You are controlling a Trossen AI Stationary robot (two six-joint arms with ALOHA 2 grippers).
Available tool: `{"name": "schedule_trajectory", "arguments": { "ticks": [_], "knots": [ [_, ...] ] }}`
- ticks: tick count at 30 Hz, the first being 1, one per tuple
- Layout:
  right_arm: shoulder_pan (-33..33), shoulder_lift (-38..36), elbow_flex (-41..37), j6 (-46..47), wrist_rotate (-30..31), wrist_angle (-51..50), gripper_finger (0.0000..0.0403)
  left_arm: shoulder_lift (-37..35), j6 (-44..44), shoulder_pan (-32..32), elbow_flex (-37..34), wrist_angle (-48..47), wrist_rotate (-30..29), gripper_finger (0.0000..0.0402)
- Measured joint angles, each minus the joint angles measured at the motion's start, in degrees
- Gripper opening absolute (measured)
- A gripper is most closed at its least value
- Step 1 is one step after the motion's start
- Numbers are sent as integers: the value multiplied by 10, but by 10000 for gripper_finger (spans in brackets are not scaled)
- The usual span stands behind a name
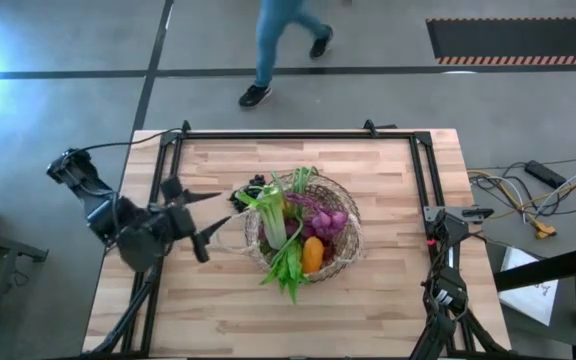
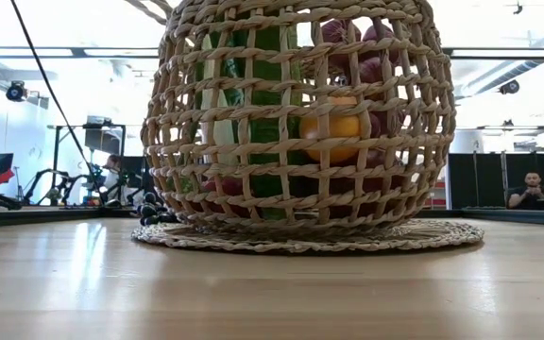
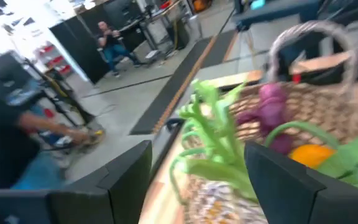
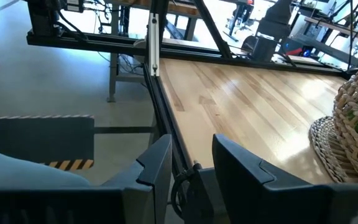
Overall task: Build produce basket
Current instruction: Put the grapes into the basket
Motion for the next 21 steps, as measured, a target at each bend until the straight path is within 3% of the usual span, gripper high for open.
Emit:
{"name": "schedule_trajectory", "arguments": {
  "ticks": [5,7,11,16,21],
  "knots": [
    [0,0,0,0,0,0,109,-7,-78,-46,1,-2,5,240],
    [0,0,0,0,0,0,109,-15,-111,-50,0,-13,64,240],
    [0,0,0,0,0,0,109,-31,-187,-50,0,-54,240,240],
    [0,0,-2,0,0,0,109,-24,-357,-50,-4,-225,307,240],
    [0,0,-6,0,0,0,109,2,-529,-37,-55,-385,321,240]
  ]
}}
